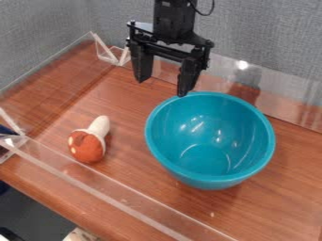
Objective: Put the mushroom in the blue bowl
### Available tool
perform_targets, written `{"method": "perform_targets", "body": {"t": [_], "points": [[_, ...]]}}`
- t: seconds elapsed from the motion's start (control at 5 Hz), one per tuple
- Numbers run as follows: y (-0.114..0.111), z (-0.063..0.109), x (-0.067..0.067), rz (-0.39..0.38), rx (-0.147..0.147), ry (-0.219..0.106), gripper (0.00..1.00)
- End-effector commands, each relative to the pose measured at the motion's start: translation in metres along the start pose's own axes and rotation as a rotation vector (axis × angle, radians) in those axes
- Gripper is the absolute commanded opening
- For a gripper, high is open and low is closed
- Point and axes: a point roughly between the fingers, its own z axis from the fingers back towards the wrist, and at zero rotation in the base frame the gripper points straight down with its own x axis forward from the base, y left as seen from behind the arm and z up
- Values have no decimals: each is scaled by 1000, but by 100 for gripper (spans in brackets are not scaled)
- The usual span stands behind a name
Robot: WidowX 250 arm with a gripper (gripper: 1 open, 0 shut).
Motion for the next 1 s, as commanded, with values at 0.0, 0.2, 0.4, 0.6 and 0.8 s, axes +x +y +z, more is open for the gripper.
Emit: {"method": "perform_targets", "body": {"t": [0.0,0.2,0.4,0.6,0.8], "points": [[11,-3,-10,-6,4,6,100],[34,-24,-30,-38,17,48,100],[79,-62,-57,-96,21,71,100],[111,-77,-76,-78,26,52,100],[109,-78,-75,-77,26,41,100]]}}
